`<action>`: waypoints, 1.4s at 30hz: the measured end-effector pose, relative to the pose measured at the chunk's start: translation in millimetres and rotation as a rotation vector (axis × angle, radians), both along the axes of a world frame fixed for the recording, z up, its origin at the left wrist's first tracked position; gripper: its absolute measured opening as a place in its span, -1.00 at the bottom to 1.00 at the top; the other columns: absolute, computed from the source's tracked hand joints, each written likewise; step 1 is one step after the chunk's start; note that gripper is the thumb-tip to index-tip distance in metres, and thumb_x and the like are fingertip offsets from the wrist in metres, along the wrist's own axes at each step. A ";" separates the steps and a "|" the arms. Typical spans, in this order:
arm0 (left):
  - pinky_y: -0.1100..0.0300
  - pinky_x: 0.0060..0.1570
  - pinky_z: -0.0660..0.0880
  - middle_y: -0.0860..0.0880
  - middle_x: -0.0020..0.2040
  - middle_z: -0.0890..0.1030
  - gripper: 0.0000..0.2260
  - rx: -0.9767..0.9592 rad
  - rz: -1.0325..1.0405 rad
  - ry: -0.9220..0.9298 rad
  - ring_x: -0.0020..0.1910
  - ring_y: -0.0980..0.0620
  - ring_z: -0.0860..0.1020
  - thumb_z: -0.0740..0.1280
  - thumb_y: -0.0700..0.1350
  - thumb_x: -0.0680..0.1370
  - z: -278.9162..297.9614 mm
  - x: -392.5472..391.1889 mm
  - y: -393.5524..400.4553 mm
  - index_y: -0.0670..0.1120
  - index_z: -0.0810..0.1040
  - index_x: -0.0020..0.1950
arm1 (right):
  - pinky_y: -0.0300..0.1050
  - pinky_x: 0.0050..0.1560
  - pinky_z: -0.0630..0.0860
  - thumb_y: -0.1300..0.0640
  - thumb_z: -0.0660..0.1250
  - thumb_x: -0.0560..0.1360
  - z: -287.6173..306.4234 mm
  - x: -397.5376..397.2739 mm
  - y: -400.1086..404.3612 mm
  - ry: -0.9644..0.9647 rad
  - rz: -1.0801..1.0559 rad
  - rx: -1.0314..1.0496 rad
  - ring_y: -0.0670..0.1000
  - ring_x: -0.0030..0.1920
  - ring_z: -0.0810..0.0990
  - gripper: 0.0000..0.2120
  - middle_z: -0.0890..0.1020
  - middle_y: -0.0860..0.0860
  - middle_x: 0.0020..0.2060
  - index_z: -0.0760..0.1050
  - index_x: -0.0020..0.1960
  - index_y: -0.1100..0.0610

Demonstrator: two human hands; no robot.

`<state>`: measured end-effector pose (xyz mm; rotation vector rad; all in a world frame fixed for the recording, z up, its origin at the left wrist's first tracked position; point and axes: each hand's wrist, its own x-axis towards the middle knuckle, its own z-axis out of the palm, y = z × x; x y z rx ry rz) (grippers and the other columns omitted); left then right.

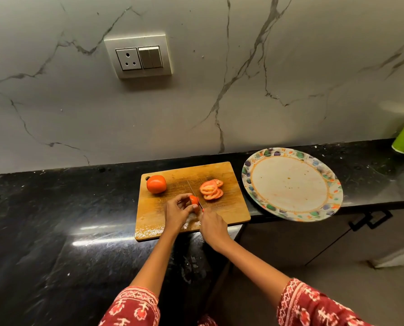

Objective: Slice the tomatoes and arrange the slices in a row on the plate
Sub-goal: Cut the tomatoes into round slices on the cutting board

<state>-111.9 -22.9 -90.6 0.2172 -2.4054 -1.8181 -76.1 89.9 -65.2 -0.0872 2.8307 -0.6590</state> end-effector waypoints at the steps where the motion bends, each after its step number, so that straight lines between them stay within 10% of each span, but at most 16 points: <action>1: 0.44 -0.05 0.50 -0.15 0.05 0.58 -0.65 0.003 0.004 0.002 0.03 -0.01 0.56 0.42 -0.43 0.35 -0.3 0.6 -0.5 -0.28 0.54 0.12 | 0.00 0.03 0.45 0.23 0.00 0.63 -0.5 -0.7 0.0 0.002 0.000 -0.002 0.19 0.16 0.53 -0.75 0.54 0.19 0.14 0.34 0.23 0.26; 18: 0.24 0.07 0.46 -0.21 0.11 0.57 -0.67 -0.047 0.027 -0.033 0.07 0.00 0.53 0.40 -0.43 0.38 5.6 -1.4 -0.6 -0.30 0.53 0.13 | 0.01 0.04 0.44 0.25 0.00 0.62 -6.1 25.6 23.1 -0.072 0.059 0.027 0.21 0.17 0.51 -0.75 0.52 0.19 0.14 0.33 0.23 0.26; 42: 0.52 -0.12 0.46 -0.24 0.10 0.58 -0.61 -0.098 0.091 -0.030 0.07 -0.03 0.55 0.42 -0.42 0.36 7.5 8.2 6.8 -0.32 0.52 0.17 | 0.02 0.06 0.43 0.25 0.03 0.61 19.4 20.6 17.6 -0.067 -0.002 -0.130 0.22 0.19 0.48 -0.73 0.52 0.22 0.16 0.33 0.27 0.27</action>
